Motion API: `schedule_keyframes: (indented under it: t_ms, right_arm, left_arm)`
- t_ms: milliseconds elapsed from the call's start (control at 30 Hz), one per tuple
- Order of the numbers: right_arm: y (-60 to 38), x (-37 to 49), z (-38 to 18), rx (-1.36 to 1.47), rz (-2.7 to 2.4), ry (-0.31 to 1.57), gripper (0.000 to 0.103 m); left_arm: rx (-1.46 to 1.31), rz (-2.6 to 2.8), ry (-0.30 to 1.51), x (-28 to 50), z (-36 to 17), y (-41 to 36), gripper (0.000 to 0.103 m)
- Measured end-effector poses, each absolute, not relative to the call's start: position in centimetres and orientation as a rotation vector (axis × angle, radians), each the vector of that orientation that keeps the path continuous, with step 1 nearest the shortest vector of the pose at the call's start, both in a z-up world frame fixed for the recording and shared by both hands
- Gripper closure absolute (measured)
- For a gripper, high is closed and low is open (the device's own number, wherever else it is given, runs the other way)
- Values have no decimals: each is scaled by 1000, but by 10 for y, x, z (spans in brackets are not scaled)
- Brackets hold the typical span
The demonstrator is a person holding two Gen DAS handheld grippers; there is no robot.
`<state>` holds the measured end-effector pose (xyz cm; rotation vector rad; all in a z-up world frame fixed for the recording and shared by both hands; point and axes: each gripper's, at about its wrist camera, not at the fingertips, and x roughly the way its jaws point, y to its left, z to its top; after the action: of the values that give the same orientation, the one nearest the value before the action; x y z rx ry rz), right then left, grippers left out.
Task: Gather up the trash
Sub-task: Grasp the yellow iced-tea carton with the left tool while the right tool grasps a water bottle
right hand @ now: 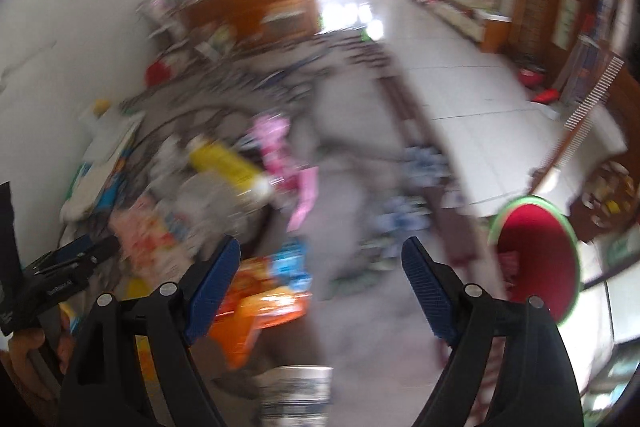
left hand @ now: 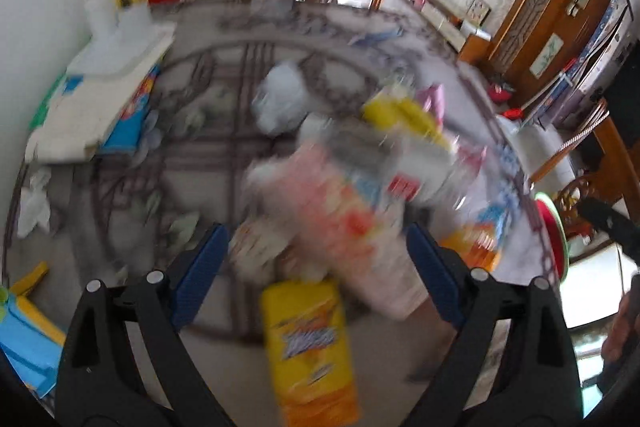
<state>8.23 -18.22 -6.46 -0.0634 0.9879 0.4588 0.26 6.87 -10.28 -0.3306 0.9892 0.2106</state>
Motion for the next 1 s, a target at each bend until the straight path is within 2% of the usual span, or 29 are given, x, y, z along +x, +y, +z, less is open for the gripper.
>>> schedule_keyframes:
  t_ms: [300,367,400,600,833,967,1000]
  right_arm:
    - [-102,80,-77,-177,583,1021,23]
    - [-95,80,-80,-209,587,1024,22]
    - [-91,82,-81,-228,589,1028,20]
    - [-70,99,-92,-367,648,1049,19]
    - [-25,140,-109,-515,844,1180,21]
    - [-1,155,-126,-641,887,1235,31]
    - [2,158,-130,-653,897,1255,37]
  left_arm:
    - [-308,138,1247,-23,-179,49,16]
    - [-295,119,1287,-25,-192,43,36]
    - [-276,123,1278,-26,-191,41,41]
    - [-319,105,1242,-29,-182,56,42]
    - [-358,152,1216,-35,-173,85,41]
    - [-391,185,1209,-43,-174,100,41]
    - [-398,193,1208,-43,-174,103,41]
